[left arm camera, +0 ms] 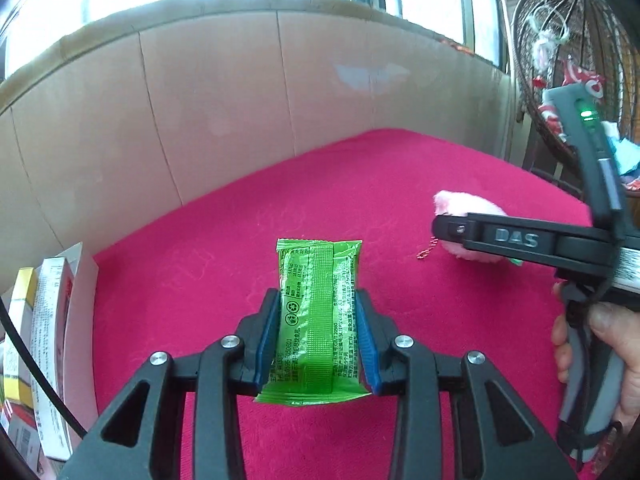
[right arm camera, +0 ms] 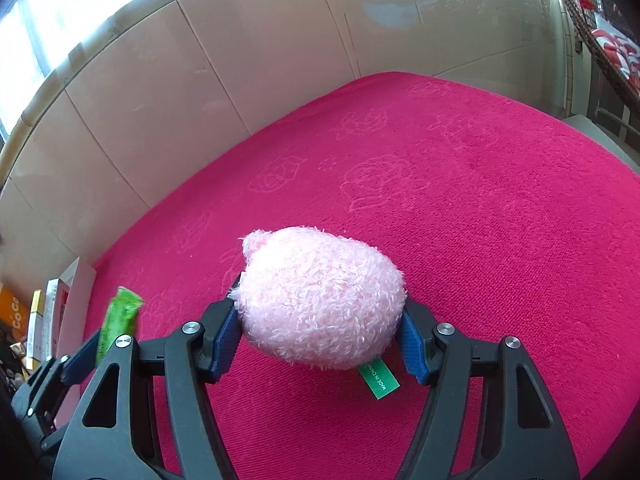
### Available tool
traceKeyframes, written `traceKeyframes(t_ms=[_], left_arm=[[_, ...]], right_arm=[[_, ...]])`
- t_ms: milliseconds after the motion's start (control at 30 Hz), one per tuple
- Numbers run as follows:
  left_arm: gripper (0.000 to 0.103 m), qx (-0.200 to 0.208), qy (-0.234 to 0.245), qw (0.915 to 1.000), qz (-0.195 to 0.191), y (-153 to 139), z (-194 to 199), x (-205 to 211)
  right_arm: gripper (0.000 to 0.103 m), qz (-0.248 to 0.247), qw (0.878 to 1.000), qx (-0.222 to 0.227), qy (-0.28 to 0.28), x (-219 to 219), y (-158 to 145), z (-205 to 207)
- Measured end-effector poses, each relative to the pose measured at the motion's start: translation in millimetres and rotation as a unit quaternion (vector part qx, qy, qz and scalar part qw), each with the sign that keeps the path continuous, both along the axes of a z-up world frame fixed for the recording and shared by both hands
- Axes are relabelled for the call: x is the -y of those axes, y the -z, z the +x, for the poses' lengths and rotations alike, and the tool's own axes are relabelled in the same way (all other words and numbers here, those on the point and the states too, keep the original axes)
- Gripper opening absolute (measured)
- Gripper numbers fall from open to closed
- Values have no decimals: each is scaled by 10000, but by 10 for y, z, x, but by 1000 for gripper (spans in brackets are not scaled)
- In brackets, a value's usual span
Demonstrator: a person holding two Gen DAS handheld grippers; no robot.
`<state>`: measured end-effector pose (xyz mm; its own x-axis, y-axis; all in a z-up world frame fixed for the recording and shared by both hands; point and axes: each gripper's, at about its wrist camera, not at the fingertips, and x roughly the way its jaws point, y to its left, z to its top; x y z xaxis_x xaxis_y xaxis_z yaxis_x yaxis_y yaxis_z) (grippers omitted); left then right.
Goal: Organize objects
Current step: 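Carry green pack in left gripper and pink ball in right gripper to tray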
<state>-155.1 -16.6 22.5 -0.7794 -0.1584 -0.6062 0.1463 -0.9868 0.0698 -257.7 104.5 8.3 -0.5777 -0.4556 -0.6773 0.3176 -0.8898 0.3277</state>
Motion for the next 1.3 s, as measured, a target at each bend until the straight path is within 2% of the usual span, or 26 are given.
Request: traceKeyframes(t_ms=[267,433,533,667,800,900,1067,1300], left_arm=[[36,-535,184,9983,-140,-262,523,-34],[36,-883,139,9956,-288,-364,940,63],[36,-1062,-62,9934,-426,-396,1093,196],[36,-1162,-300,9927,-116,-397,1201,484],[36,-1262,-414,9911,-14,-430,1269,616],[36,-1366,-494,9894,5,-478,1333,709],[36,-1532,-746,9854,30,-586,1419,892],[36,-1716,-1305,9765,57,-660,1580,1267]], right_arm=[[67,386,9973,-617,-108,144,-136,166],[67,442,9963,-727,-76,145,-161,185],[67,399,9956,-850,80,101,-186,218],[67,423,9916,-1201,215,107,-253,340],[67,737,9846,-1567,223,185,-322,482],[67,846,9831,-1609,203,222,-335,577],[67,752,9853,-1534,63,255,-387,723],[67,567,9816,-1786,-360,451,-674,1045]])
